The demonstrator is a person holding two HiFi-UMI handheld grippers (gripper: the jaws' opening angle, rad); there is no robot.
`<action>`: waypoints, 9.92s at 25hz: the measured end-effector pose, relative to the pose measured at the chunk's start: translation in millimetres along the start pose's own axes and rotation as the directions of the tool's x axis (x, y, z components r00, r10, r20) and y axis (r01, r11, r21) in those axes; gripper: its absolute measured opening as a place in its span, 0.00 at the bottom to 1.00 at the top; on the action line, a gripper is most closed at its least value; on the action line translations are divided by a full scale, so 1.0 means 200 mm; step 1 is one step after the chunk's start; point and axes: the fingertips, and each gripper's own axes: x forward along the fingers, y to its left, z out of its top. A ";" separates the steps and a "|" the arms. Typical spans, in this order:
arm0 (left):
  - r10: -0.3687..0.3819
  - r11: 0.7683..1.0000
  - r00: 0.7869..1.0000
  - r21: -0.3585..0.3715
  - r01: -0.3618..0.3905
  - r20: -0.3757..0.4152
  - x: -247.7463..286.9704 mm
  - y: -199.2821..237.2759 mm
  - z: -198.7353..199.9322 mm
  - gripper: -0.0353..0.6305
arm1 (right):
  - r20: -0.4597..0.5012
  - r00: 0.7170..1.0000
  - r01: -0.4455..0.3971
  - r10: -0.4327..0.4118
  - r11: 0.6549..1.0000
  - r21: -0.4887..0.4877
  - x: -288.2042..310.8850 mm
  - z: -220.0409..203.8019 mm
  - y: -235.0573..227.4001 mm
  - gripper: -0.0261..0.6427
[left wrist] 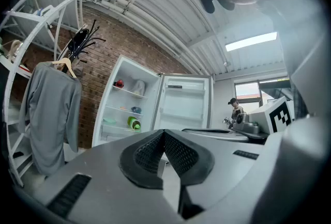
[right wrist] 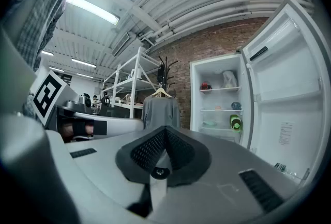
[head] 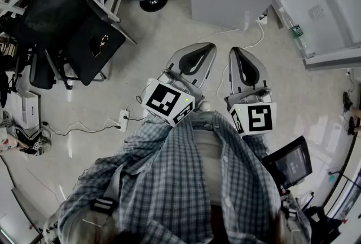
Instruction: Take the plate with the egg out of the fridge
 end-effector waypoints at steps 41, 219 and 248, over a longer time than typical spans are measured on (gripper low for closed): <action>0.066 0.997 0.998 0.034 -0.065 -0.009 0.02 -0.28 -0.08 0.06 | 0.002 0.998 0.061 -0.061 0.998 -0.035 -0.34 -0.06 -0.28 0.05; -0.017 0.995 0.998 -0.096 0.023 0.065 2.48 1.61 0.39 0.06 | -0.162 0.921 -0.071 -0.355 0.257 -0.964 2.65 0.09 -2.27 0.07; -0.210 0.751 0.948 -0.582 0.312 0.237 2.70 1.52 0.46 0.13 | -0.139 0.925 -0.048 -0.354 0.253 -0.966 2.44 0.16 -2.19 0.07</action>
